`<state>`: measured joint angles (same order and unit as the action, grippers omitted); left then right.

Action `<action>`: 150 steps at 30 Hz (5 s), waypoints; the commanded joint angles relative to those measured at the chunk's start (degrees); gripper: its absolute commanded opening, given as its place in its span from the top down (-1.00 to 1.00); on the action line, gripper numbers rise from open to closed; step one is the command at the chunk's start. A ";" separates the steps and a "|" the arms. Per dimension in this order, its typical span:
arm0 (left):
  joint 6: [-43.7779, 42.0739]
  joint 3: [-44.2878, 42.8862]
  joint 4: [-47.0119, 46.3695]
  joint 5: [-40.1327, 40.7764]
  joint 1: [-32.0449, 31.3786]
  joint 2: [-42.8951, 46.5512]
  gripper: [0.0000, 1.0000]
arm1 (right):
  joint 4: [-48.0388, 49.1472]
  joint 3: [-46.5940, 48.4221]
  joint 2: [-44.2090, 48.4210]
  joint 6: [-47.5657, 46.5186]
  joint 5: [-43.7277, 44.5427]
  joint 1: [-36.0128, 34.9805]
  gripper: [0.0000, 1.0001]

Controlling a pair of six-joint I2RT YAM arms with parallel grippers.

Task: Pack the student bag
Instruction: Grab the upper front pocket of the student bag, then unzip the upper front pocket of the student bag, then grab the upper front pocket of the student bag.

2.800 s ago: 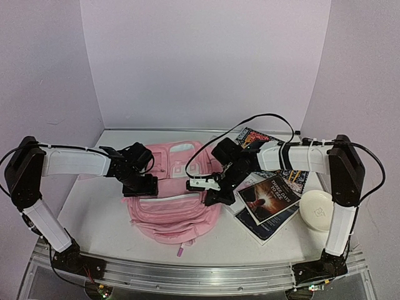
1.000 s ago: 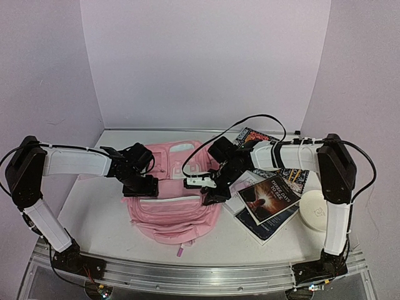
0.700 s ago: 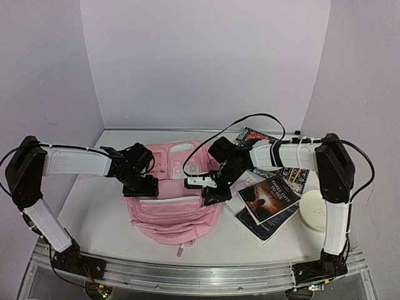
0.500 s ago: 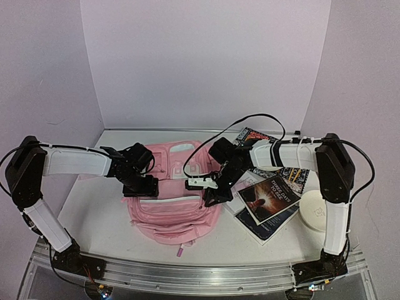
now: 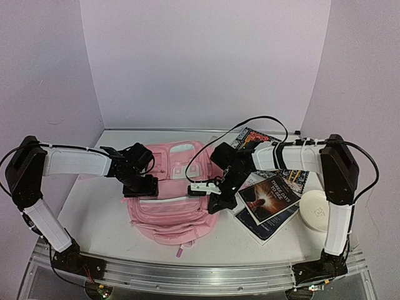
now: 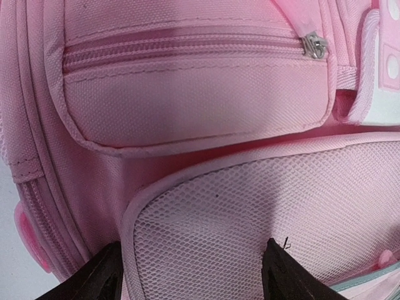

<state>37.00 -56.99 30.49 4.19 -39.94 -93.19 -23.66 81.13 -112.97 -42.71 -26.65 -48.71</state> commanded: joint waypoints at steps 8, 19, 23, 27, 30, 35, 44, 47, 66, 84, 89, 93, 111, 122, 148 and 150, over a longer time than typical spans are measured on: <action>4.53 -0.62 -2.29 -1.18 0.21 -1.06 -0.50 | 1.58 -4.48 6.94 18.27 -2.67 -4.22 1.00; 7.79 0.38 -7.53 -4.01 -1.20 -1.17 -0.43 | 7.40 -0.34 5.02 36.24 -1.64 -8.73 1.00; 9.01 0.47 -8.64 -4.02 -1.85 -1.19 -0.43 | 7.74 1.48 3.41 40.78 -1.39 -10.28 1.00; 9.37 0.68 -9.28 -4.02 -2.13 -0.85 -0.43 | 8.27 4.23 1.71 45.81 -2.85 -11.35 0.91; 9.47 0.83 -9.31 -3.45 -2.16 0.09 -0.45 | 9.06 5.11 1.12 48.62 -3.20 -11.46 0.72; 9.44 1.73 -9.24 -1.48 -2.14 2.97 -0.48 | 9.73 5.09 1.25 50.83 -2.33 -11.44 0.48; 6.45 0.71 -6.77 1.78 -4.06 9.44 -0.54 | 9.70 2.98 6.15 54.00 12.15 -9.69 -0.03; 6.54 -0.19 -4.78 3.98 -5.91 11.24 -0.54 | 9.91 1.48 7.95 56.05 15.37 -8.26 -0.19; 10.10 -0.78 4.83 10.46 -10.75 15.65 -0.50 | 21.76 -12.12 12.29 79.17 12.81 0.41 -0.14; 14.80 -7.05 4.40 9.55 -26.04 4.68 -0.34 | 25.76 -10.64 6.03 81.60 6.98 0.78 0.12; 14.99 -7.94 3.93 8.61 -27.81 2.21 -0.27 | 25.80 -9.68 5.75 82.12 5.86 0.78 0.16; 15.56 -7.55 3.78 8.52 -28.06 1.23 -0.23 | 25.72 -9.88 7.30 82.17 6.94 0.79 0.16; 16.61 -7.70 3.52 4.76 -29.15 2.74 -0.10 | 25.54 -11.84 12.12 82.71 9.00 0.76 0.14; 17.66 -8.75 3.58 2.61 -30.64 1.87 0.06 | 25.53 -12.47 12.29 83.00 8.85 0.78 0.12; 16.36 -12.36 3.22 4.85 -30.70 -8.33 0.59 | 26.45 -11.64 9.82 83.74 5.55 0.75 0.13; 16.23 -12.52 3.18 5.06 -30.70 -8.53 0.68 | 26.69 -11.69 9.65 83.98 5.13 0.77 0.13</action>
<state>53.82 -66.96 35.28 8.18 -70.57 -100.21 2.74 68.91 -102.96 40.51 -19.99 -47.90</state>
